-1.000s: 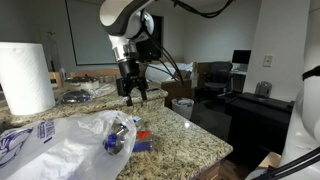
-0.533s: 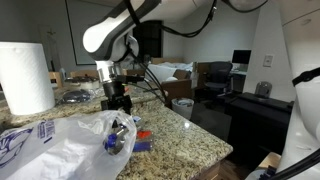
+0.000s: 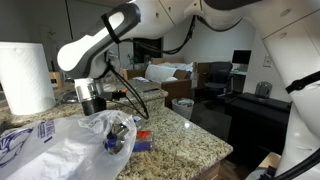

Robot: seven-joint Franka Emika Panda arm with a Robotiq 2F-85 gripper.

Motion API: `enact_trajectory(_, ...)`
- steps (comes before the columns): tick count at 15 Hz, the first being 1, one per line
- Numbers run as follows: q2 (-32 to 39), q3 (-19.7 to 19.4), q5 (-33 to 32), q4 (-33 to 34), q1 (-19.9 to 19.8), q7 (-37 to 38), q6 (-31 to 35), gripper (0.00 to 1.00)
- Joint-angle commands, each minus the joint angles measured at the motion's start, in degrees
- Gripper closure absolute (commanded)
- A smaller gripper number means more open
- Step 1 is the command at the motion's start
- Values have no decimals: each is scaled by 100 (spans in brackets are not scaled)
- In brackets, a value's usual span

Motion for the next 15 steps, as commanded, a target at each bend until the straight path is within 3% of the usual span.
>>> enact_trajectory(1, 412, 3, -104, 388, -23, -268, -301, 0)
enact_trajectory(8, 427, 101, 78, 555, -269, -777, -594, 0)
enact_trajectory(15, 996, 402, 40, 1311, -67, -1489, -1119, 0)
